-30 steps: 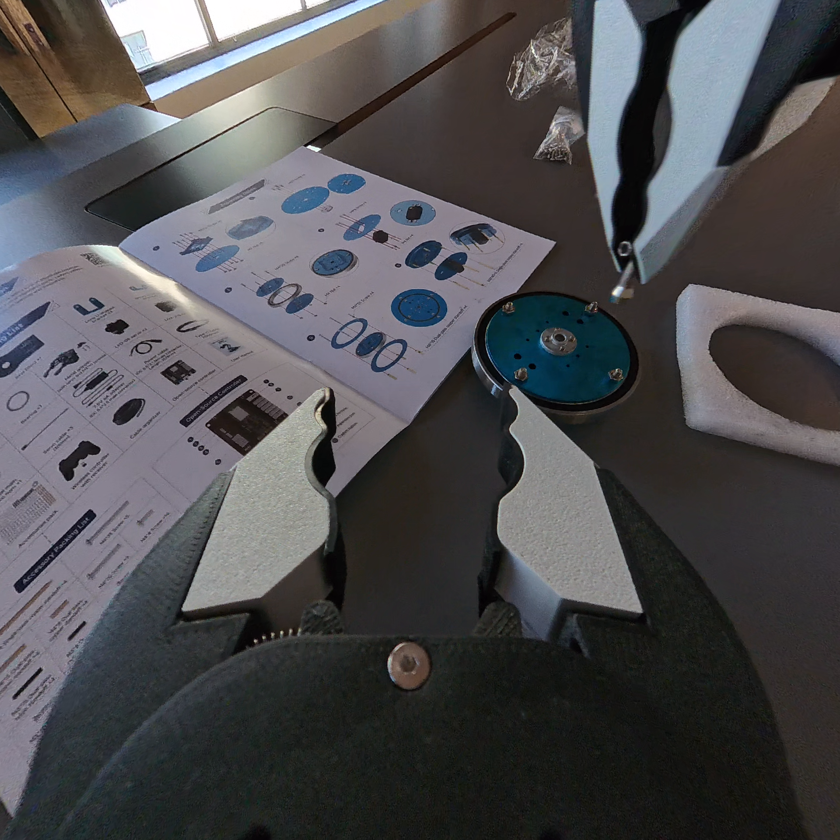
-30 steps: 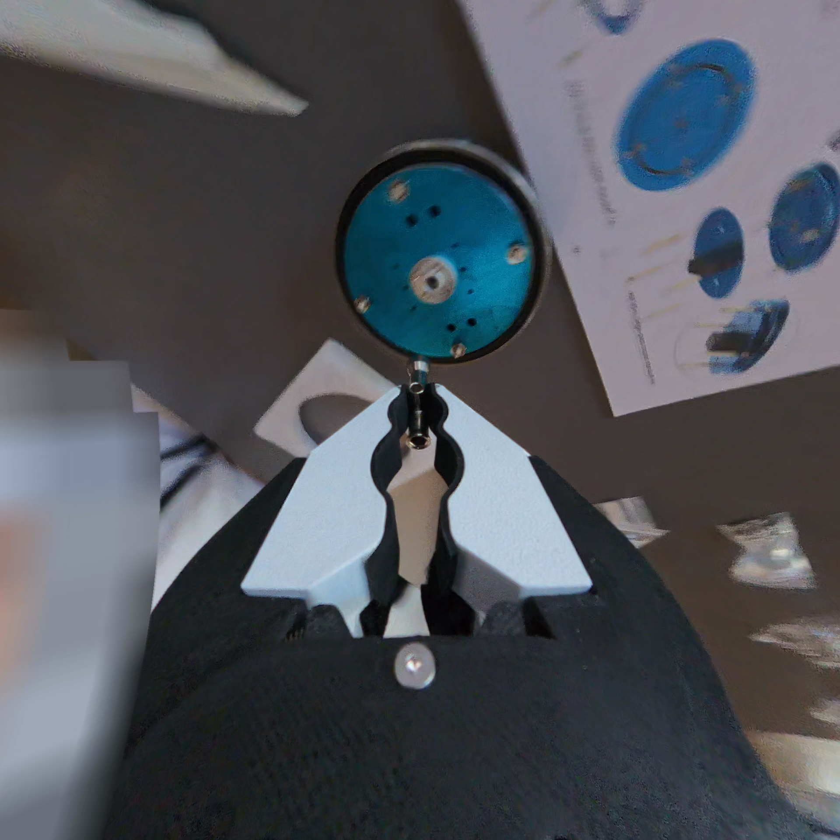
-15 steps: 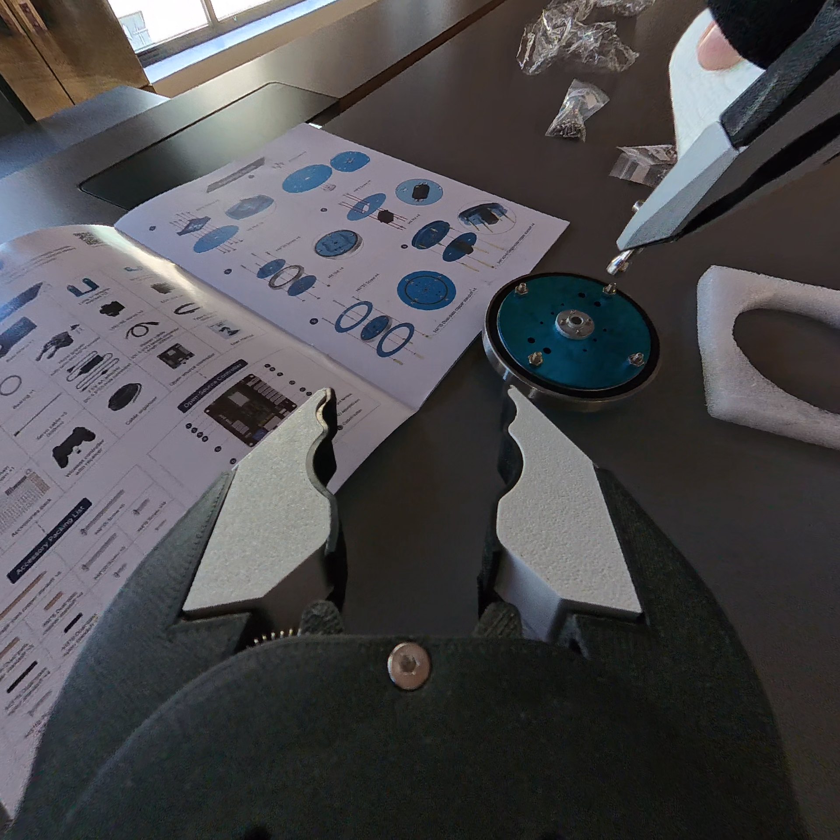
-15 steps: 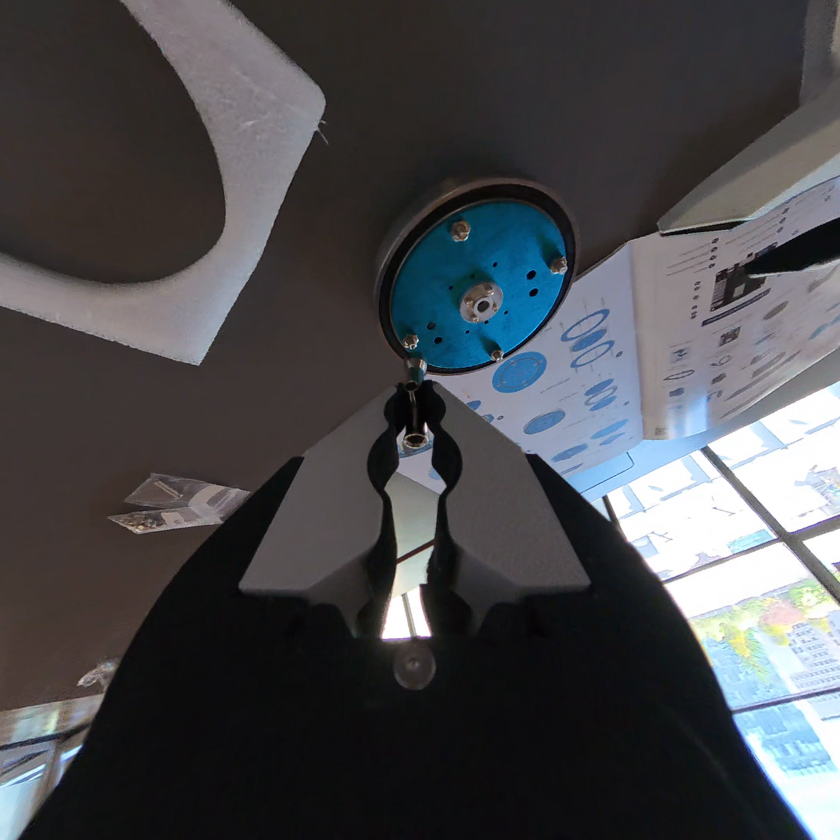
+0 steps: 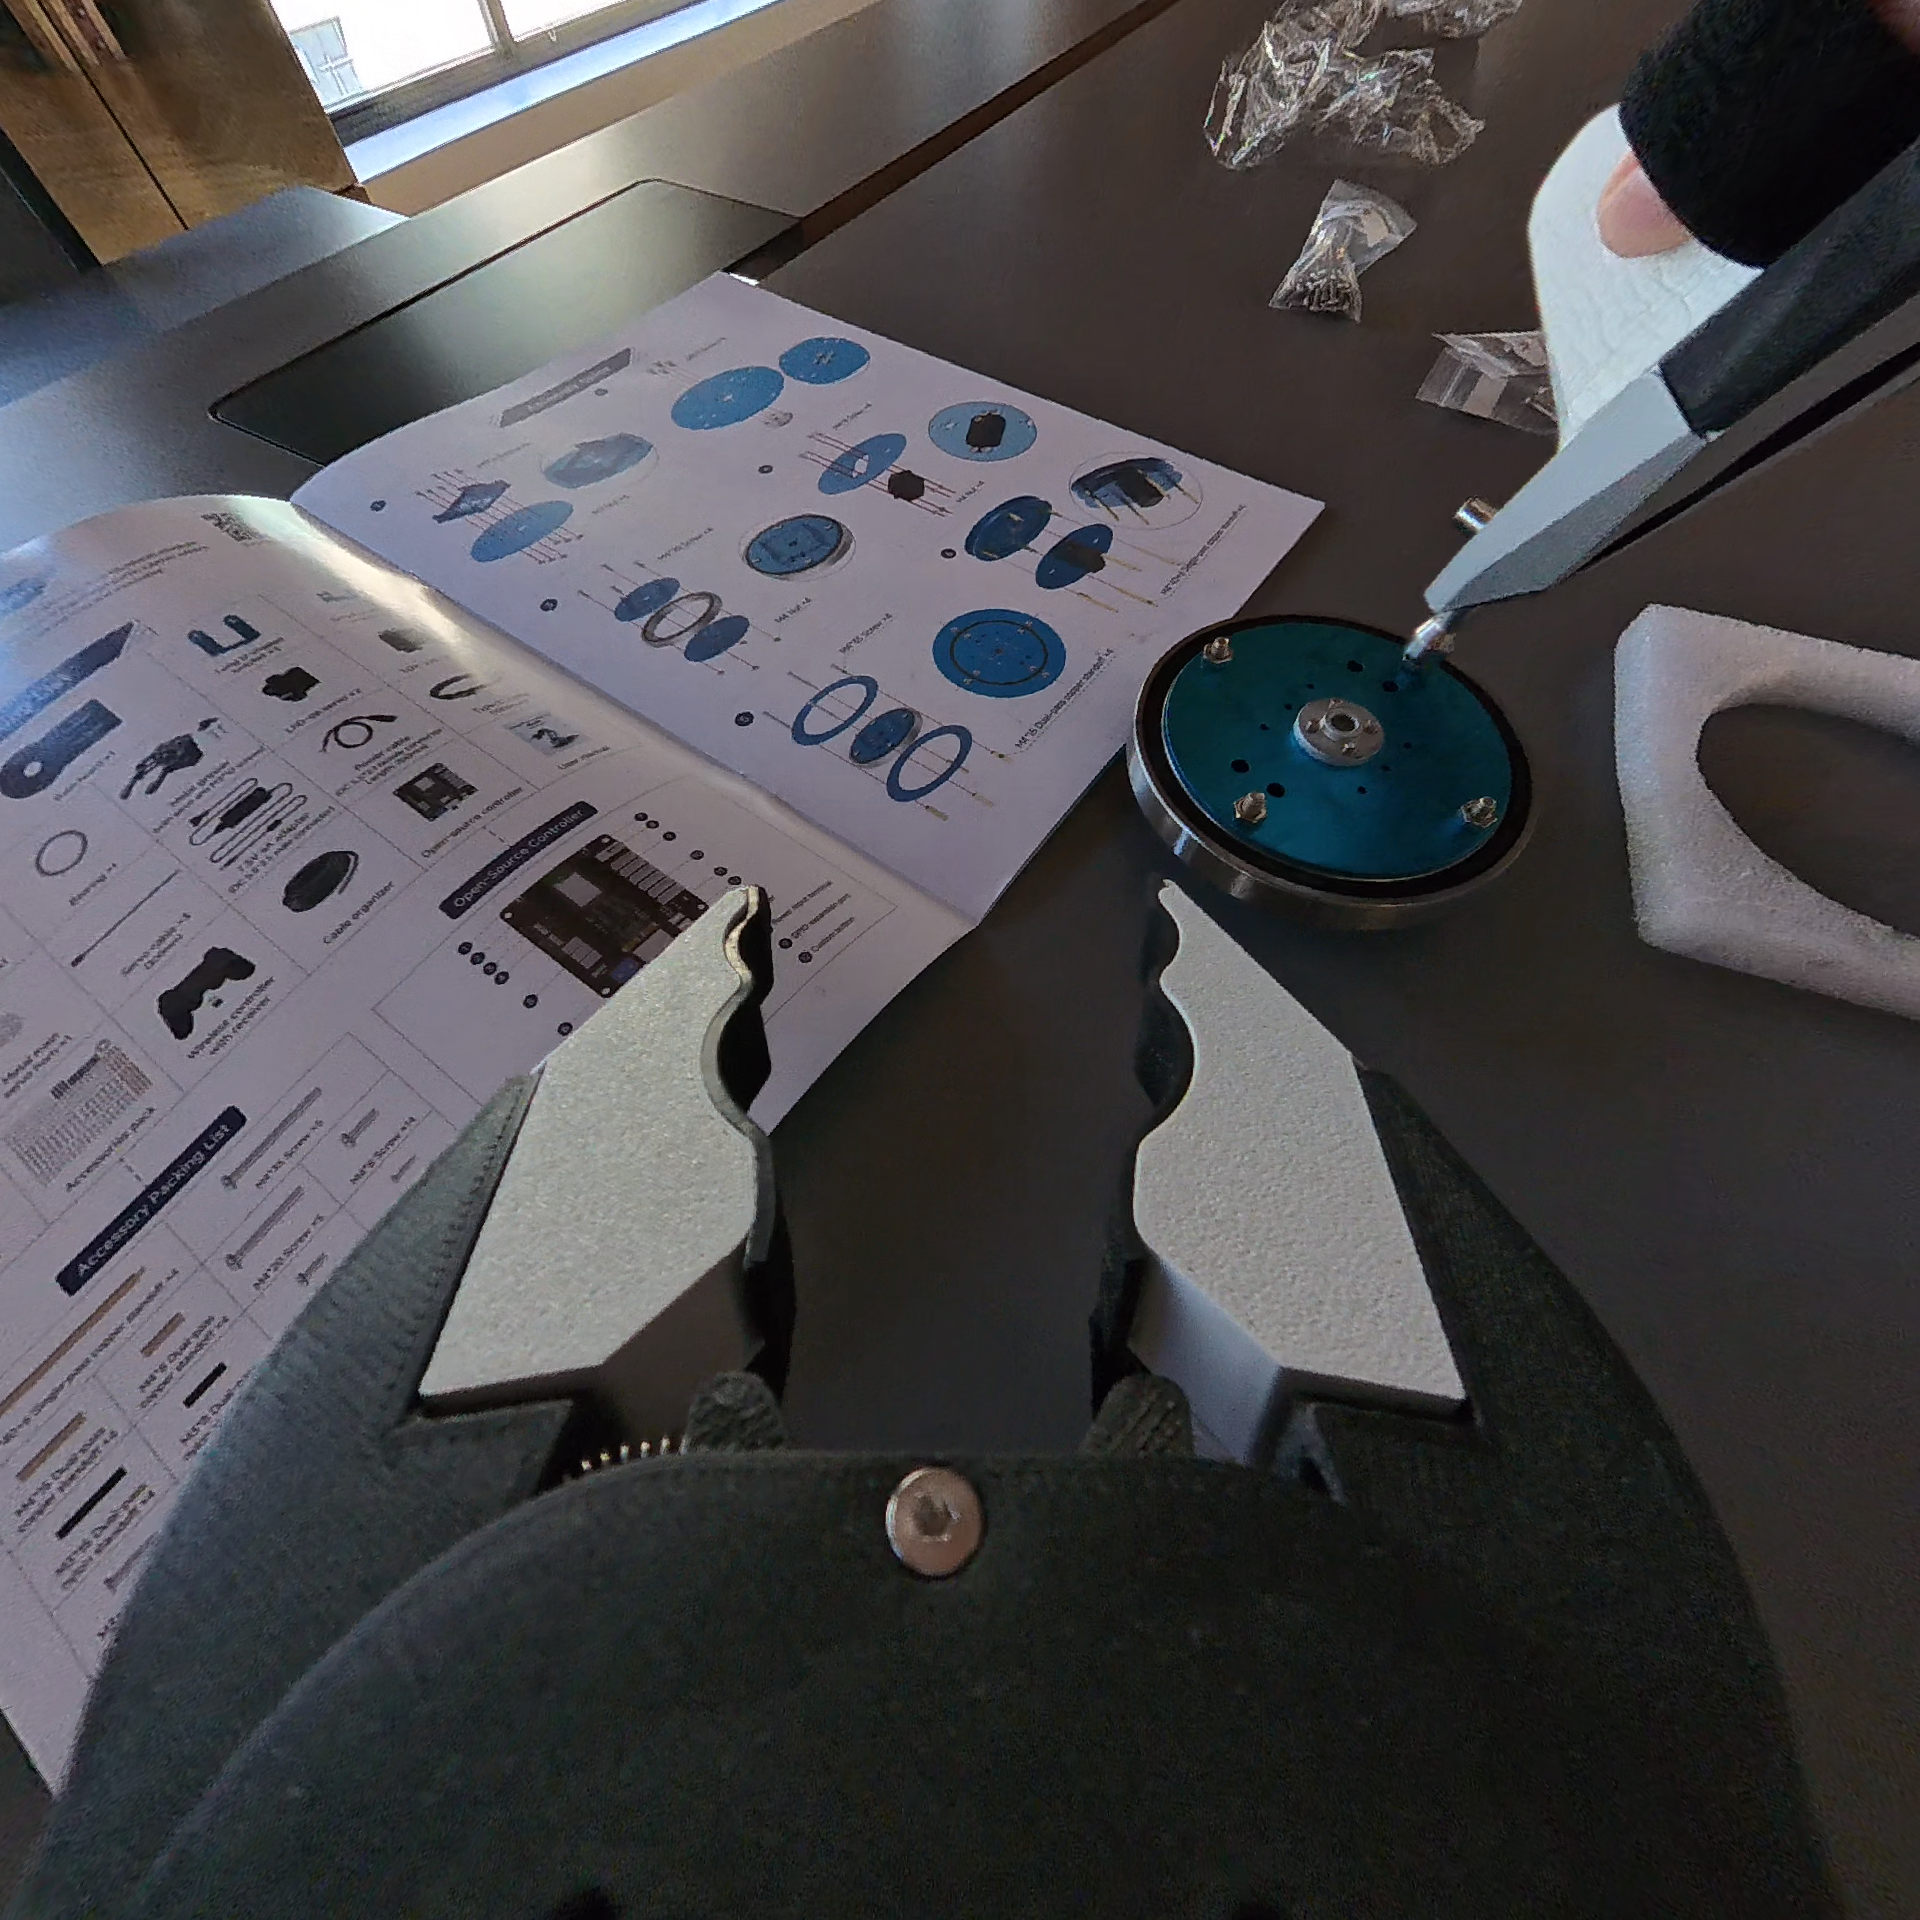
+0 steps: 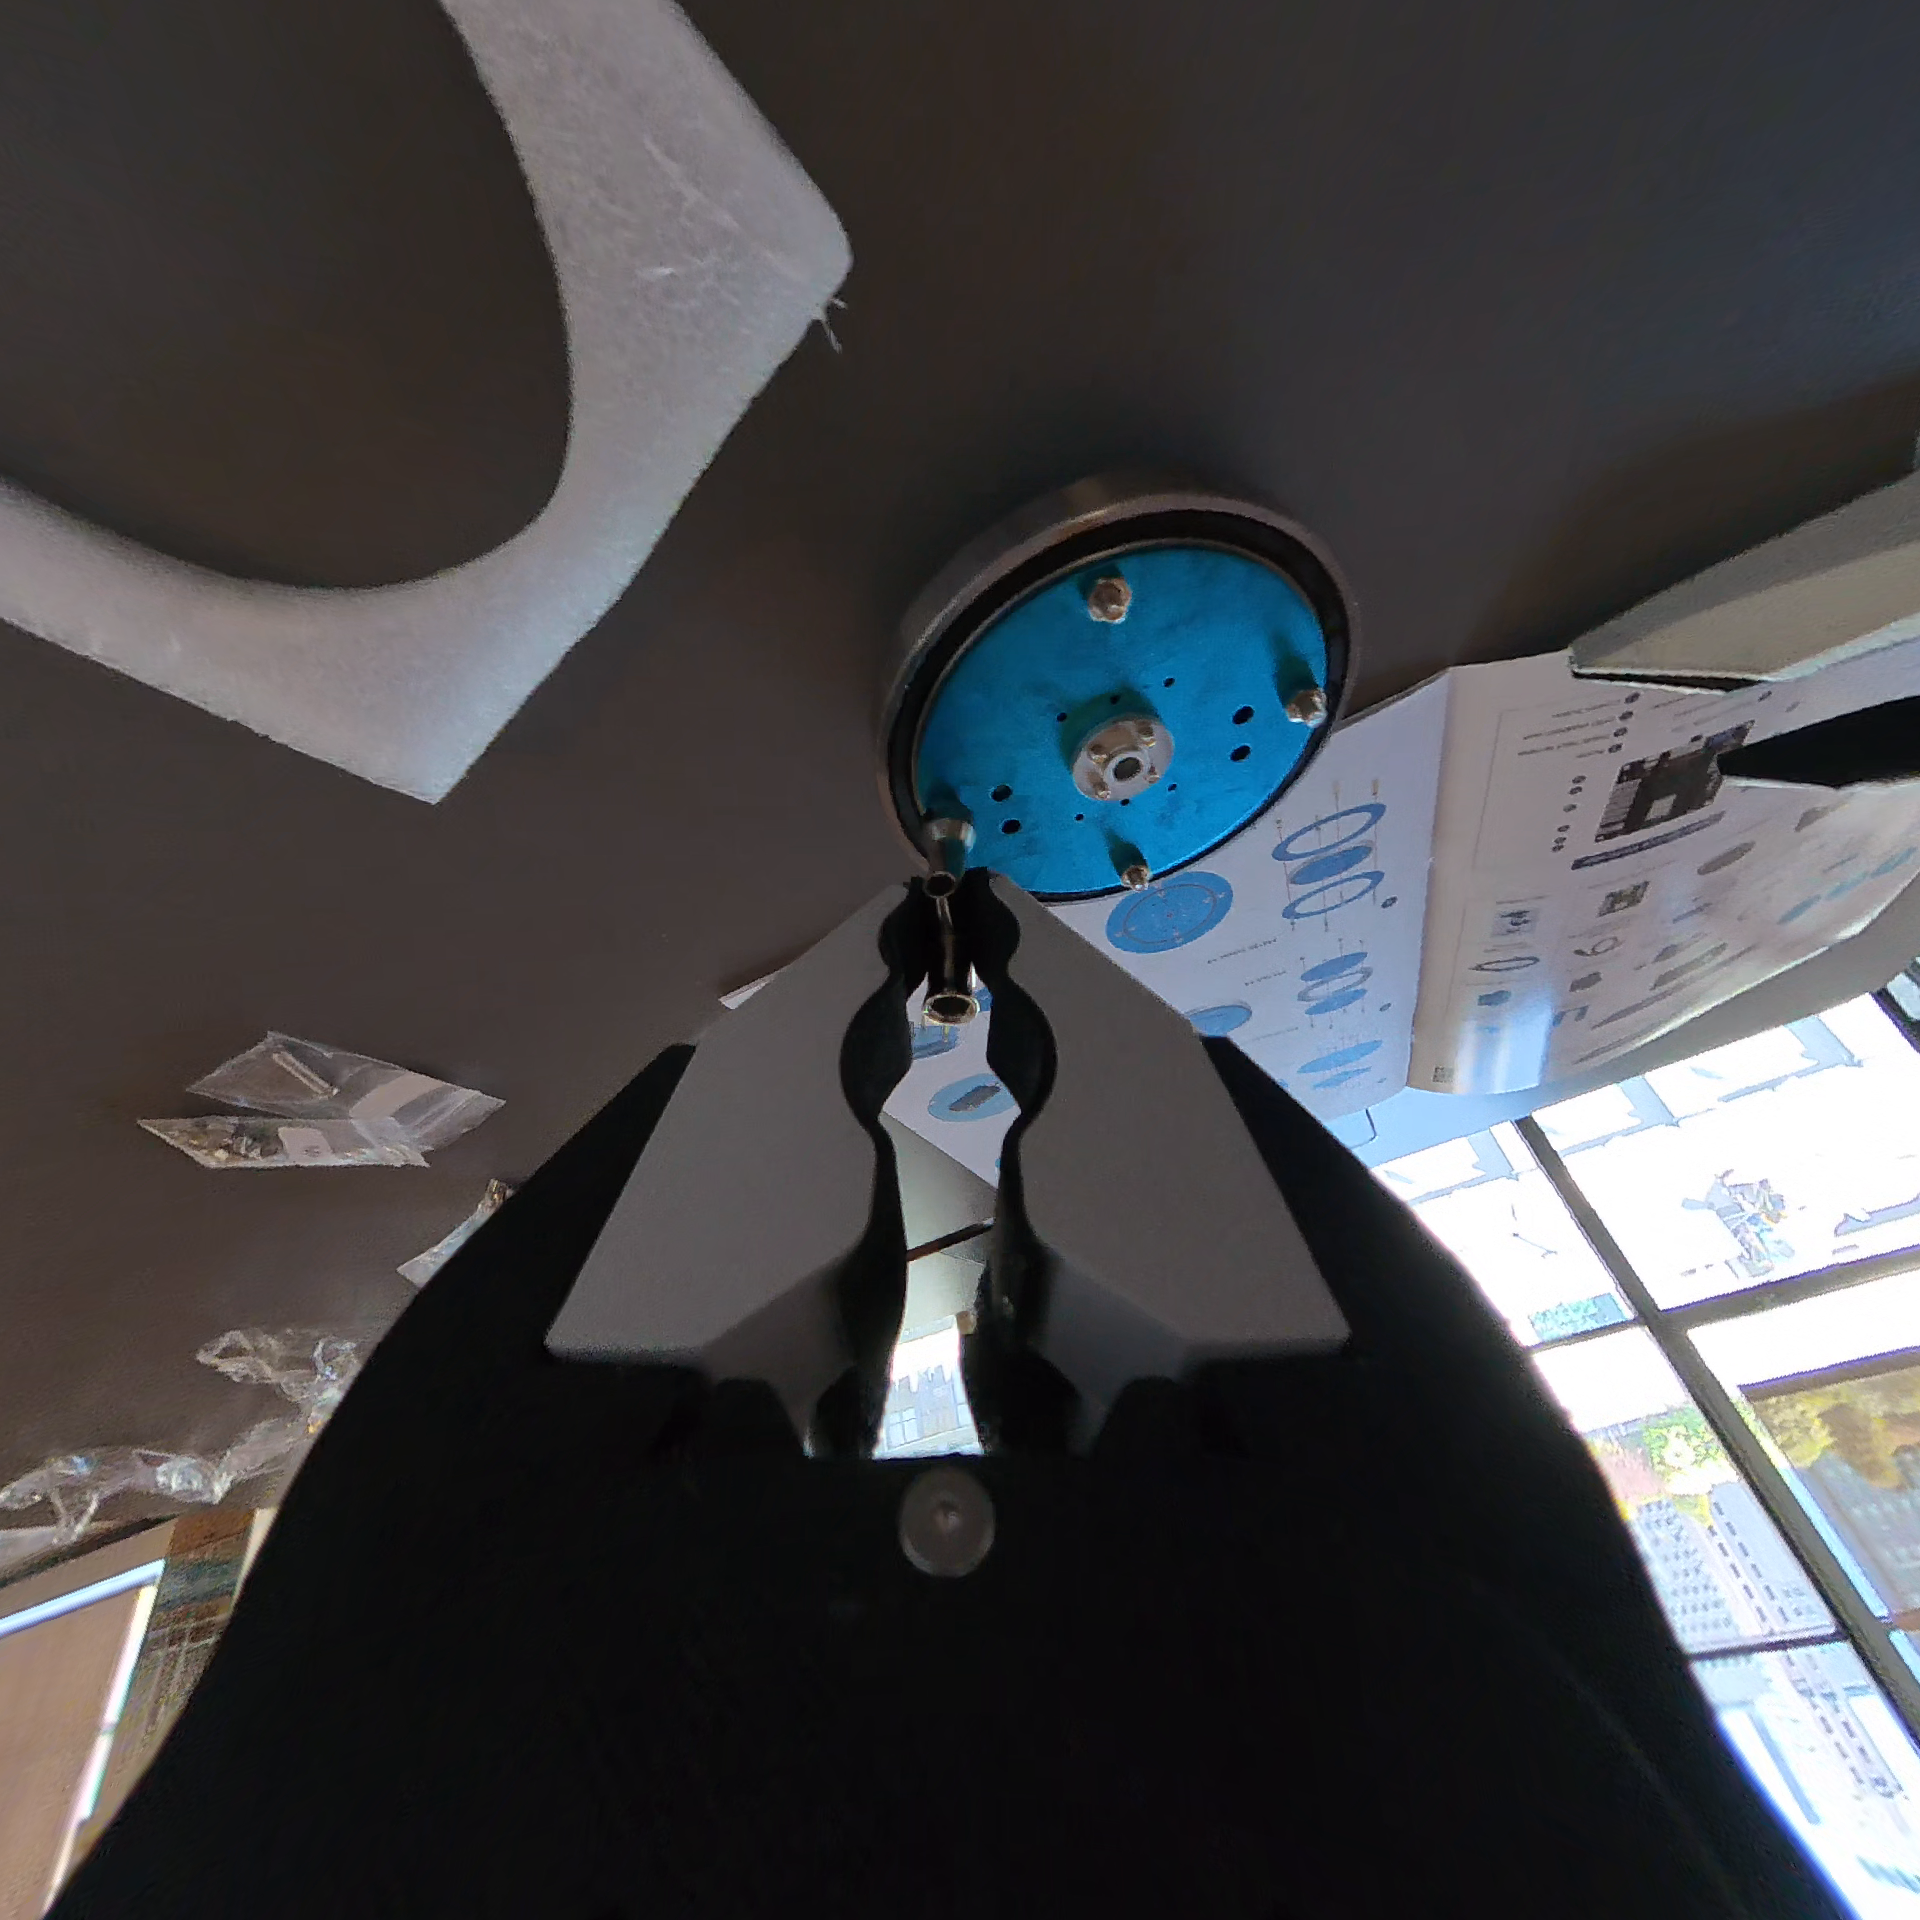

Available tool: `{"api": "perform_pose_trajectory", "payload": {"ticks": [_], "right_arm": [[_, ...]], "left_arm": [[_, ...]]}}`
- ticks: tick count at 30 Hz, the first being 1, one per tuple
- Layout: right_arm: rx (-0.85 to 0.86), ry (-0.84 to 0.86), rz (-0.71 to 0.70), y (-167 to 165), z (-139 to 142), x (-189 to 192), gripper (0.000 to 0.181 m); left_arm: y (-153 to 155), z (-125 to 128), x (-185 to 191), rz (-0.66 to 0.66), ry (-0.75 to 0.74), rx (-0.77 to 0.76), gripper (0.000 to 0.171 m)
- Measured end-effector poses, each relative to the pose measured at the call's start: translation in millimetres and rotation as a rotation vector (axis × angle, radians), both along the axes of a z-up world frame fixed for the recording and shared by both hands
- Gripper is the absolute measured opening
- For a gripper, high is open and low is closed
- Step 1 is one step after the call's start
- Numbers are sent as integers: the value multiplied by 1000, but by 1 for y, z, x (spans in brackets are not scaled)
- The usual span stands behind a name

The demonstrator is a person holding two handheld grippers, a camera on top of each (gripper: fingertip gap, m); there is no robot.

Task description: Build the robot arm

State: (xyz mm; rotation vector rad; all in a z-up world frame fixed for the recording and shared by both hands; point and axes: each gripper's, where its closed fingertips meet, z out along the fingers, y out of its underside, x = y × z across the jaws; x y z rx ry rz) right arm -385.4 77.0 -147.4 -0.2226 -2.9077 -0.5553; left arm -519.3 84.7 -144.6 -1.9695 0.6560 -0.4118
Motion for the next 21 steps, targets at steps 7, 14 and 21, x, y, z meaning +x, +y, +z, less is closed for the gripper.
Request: {"api": "perform_pose_trajectory", "payload": {"ticks": [7,14,21], "right_arm": [[32,-42,65,1,-2,-1,7],[-41,-65,-233,1,-3,0,6],[-104,-114,-725,0,-4,3,6]], "left_arm": [[0,1,-2,3,-3,3,71],[0,2,-2,3,0,4,71],[-1,2,-2,2,2,2,71]]}}
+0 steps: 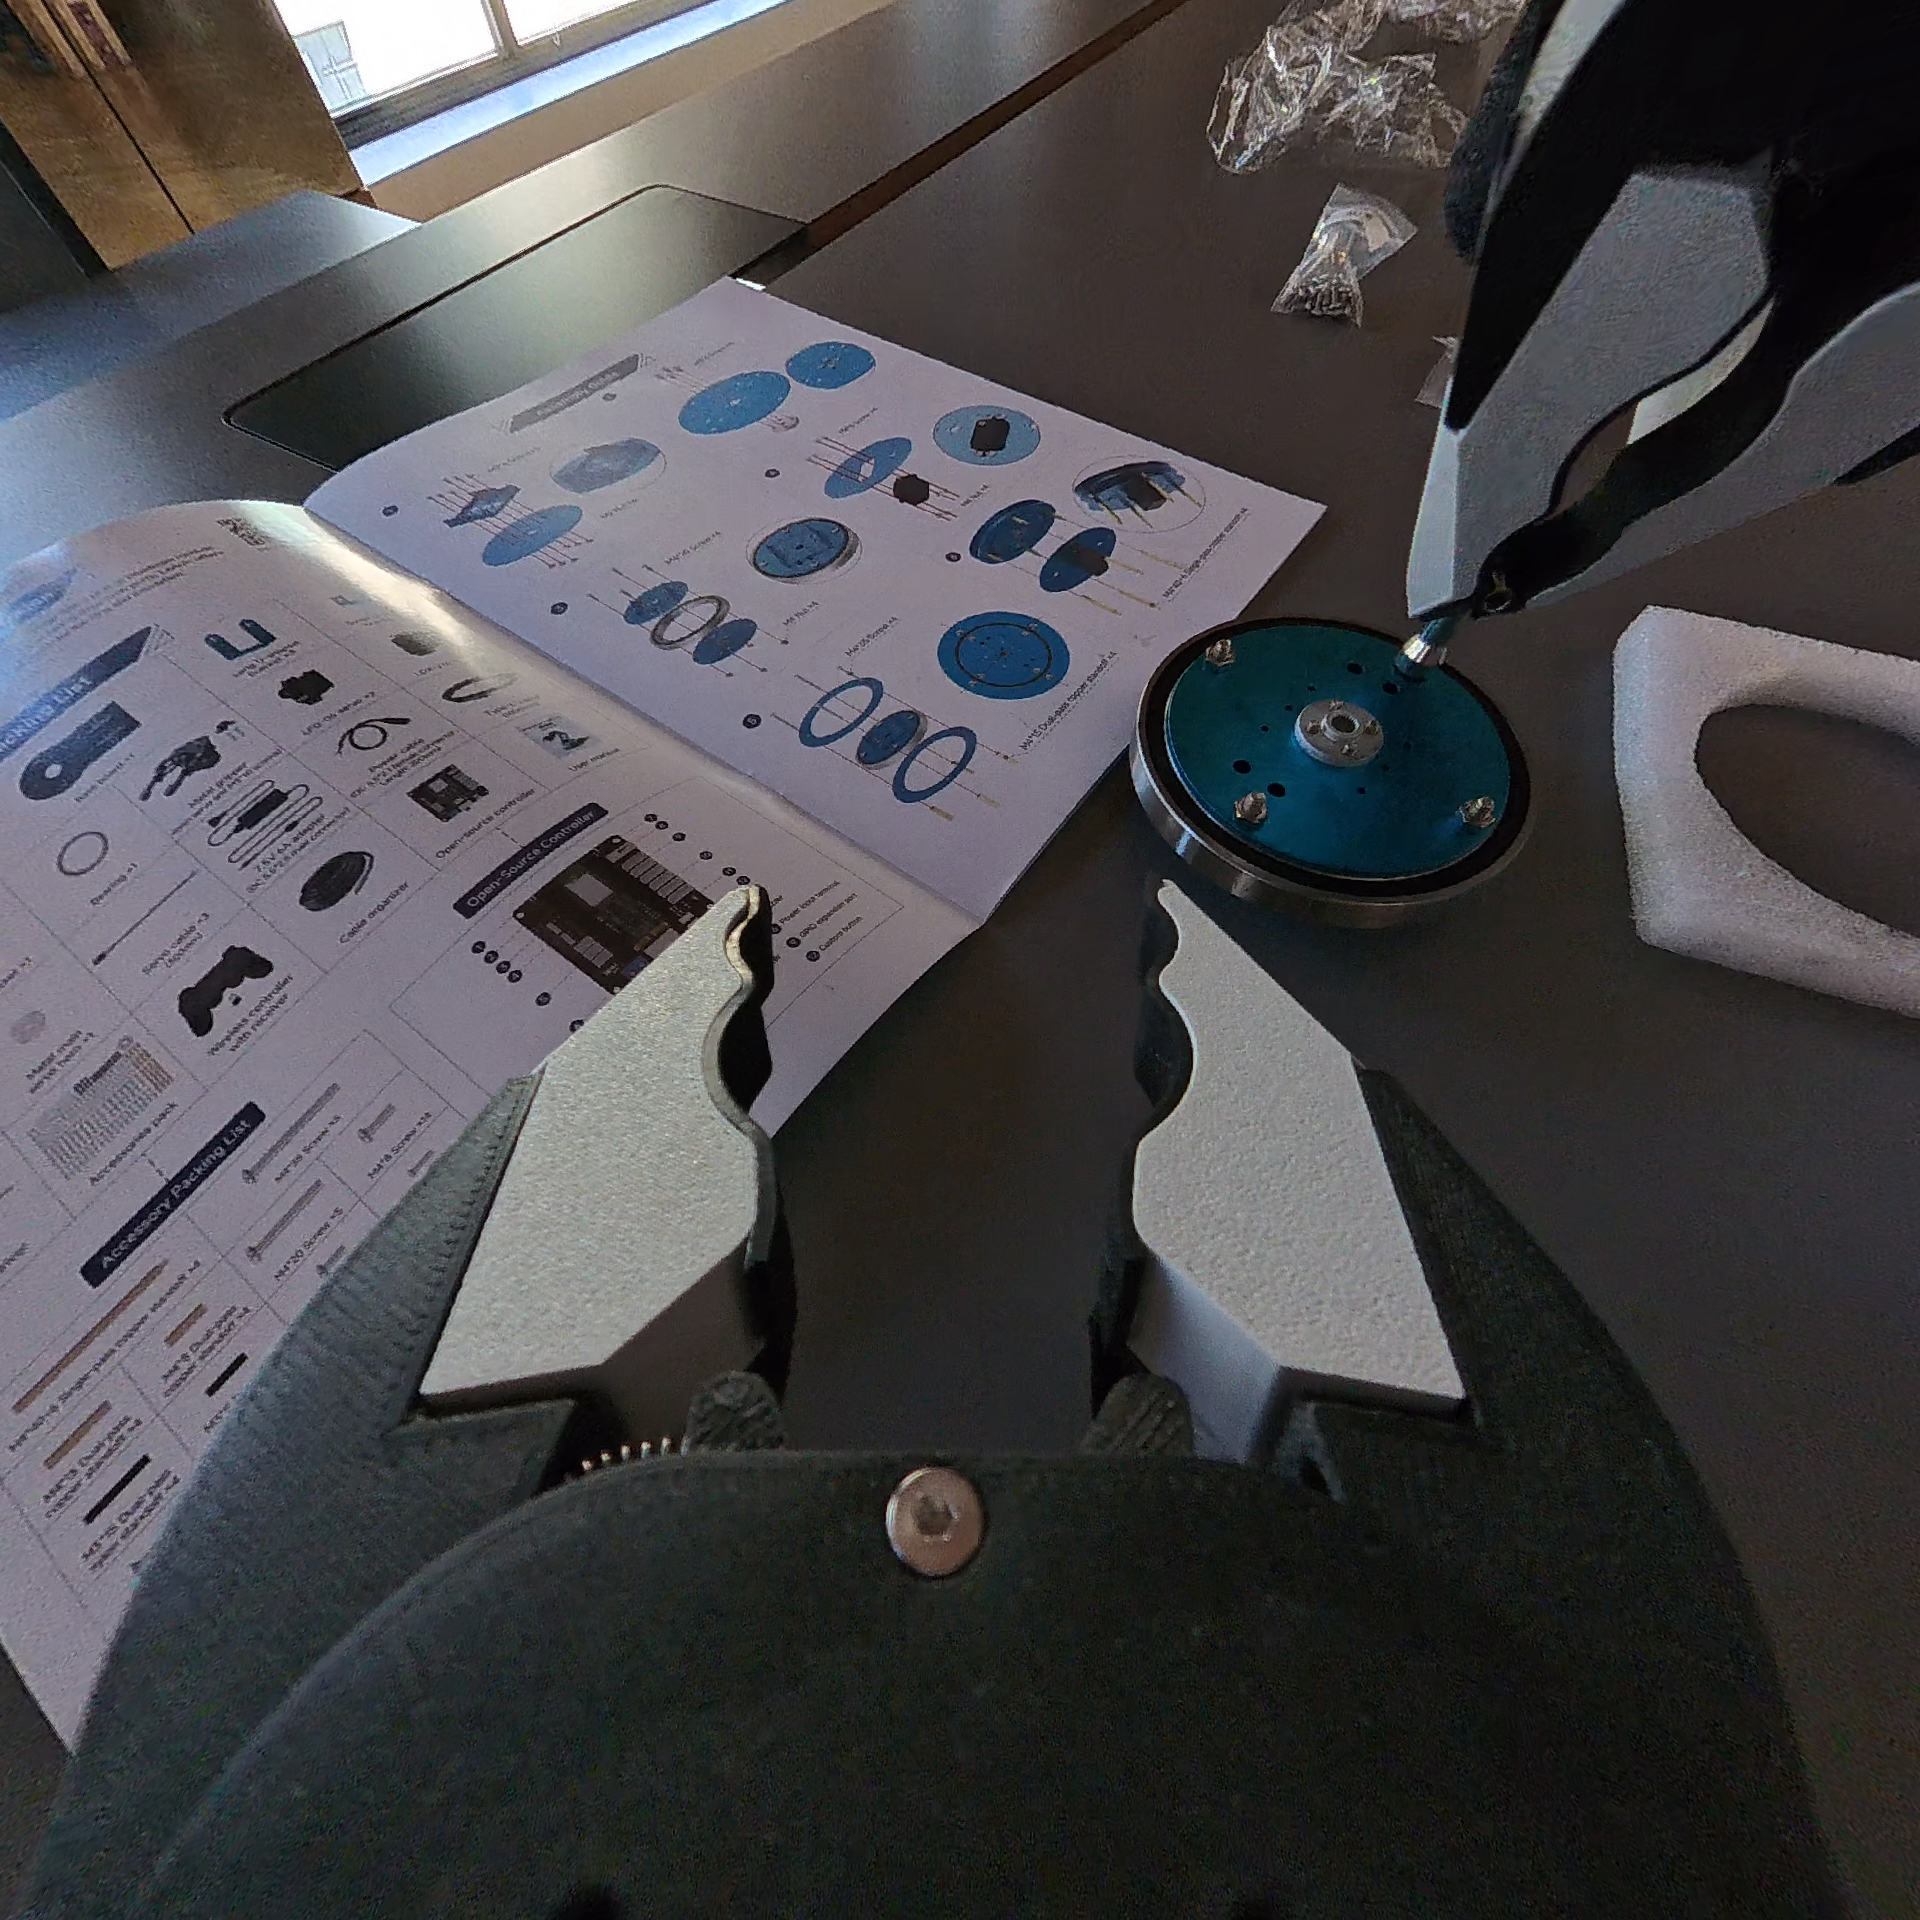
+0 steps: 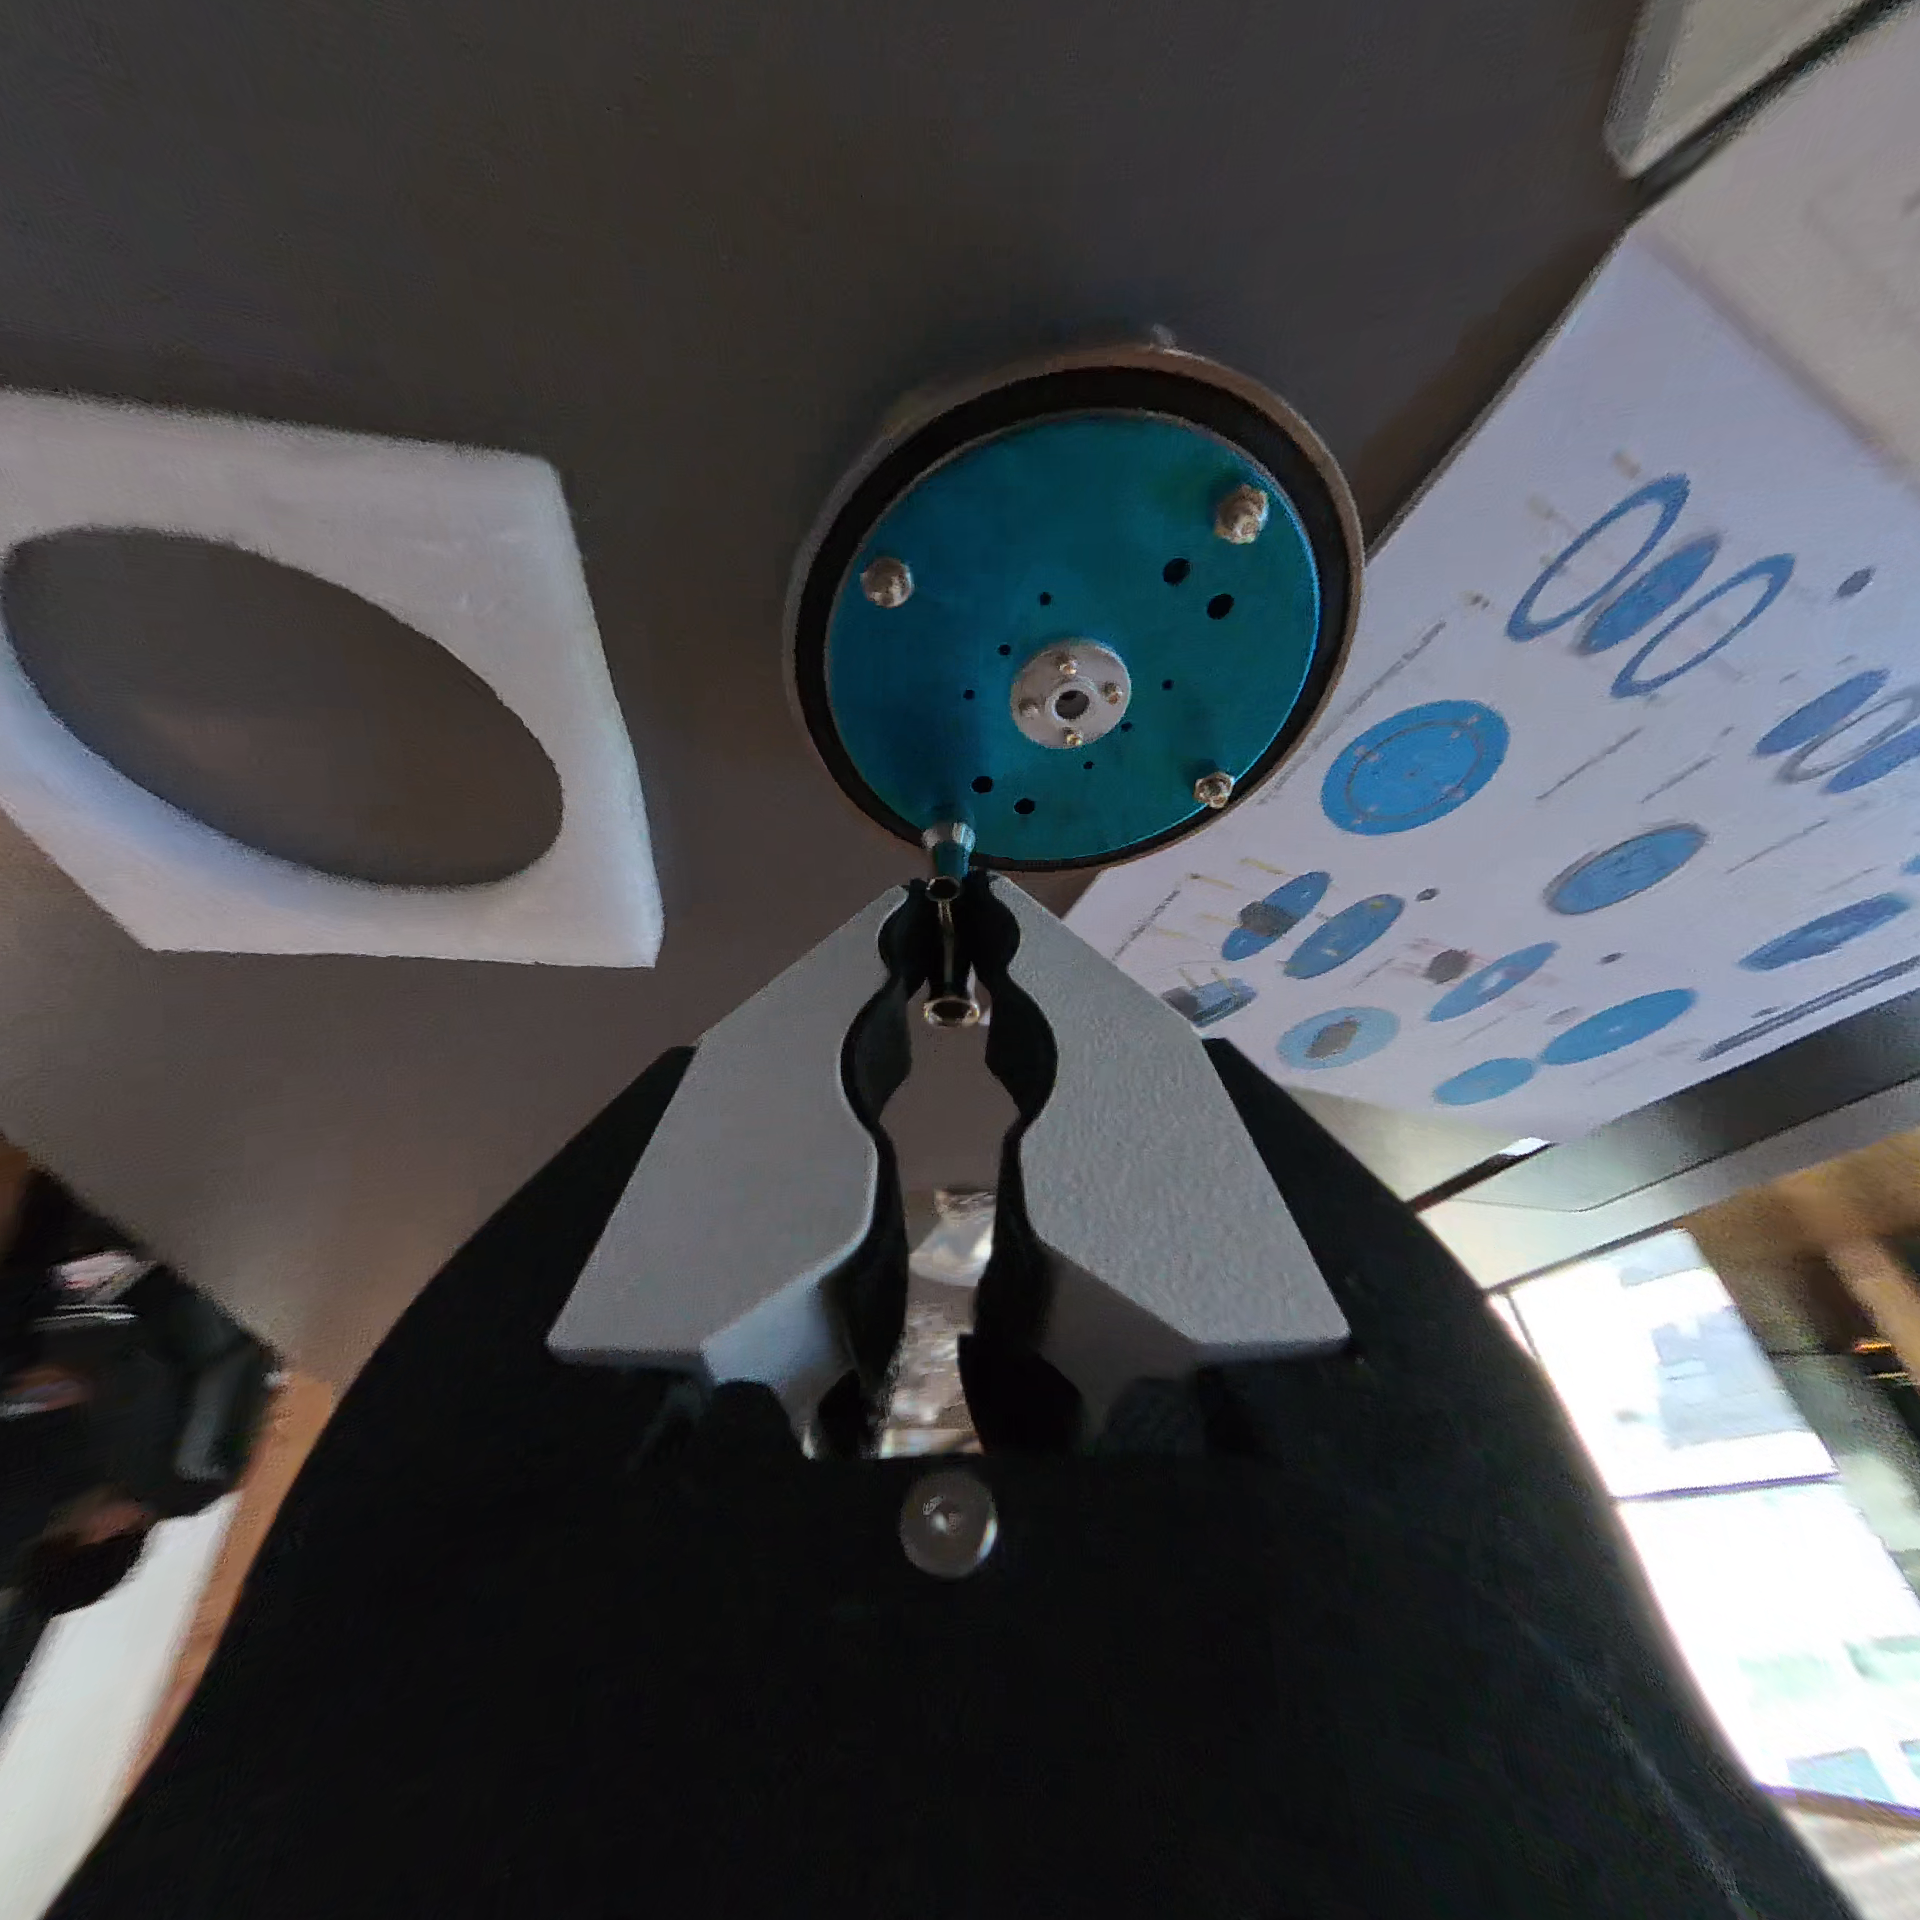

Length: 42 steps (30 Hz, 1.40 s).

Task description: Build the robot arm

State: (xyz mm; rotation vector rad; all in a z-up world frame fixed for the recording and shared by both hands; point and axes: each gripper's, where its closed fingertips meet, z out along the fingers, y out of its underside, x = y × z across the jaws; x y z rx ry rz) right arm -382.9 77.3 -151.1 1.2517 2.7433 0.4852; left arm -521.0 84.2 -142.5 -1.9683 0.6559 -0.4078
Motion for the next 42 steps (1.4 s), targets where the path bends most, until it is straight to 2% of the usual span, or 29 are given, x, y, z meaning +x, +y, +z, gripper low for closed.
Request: {"api": "perform_pose_trajectory", "payload": {"ticks": [11,13,15,17,19,21,23,24,25,26,32,42], "right_arm": [[-112,-28,-754,-4,0,5,6],[-143,-24,-844,-5,1,6,6],[-147,-19,-857,-4,3,8,6],[-128,-4,-792,-2,6,7,6],[-140,25,-629,-6,11,1,6],[-143,41,-346,-15,16,-3,6],[-85,14,64,-17,18,5,7],[20,43,253,-7,18,2,7],[85,53,406,-1,18,0,7],[70,51,491,-5,15,4,7],[132,113,654,4,11,-2,7],[105,99,699,-3,6,-1,6]], "left_arm": [[-1,1,2,-5,1,1,70],[-1,1,2,-8,2,0,70],[-1,0,3,-10,5,-4,70],[-1,-2,3,-11,9,-7,70],[-1,-2,3,-11,10,-9,70],[-1,-2,2,-9,8,-9,70],[-1,-3,2,-8,7,-10,70],[-1,-3,2,-7,7,-10,70],[-1,-3,2,-7,7,-10,70],[-1,-4,1,-6,7,-12,70],[0,-7,1,-7,12,-22,70],[0,-9,-2,-3,13,-30,70]]}}
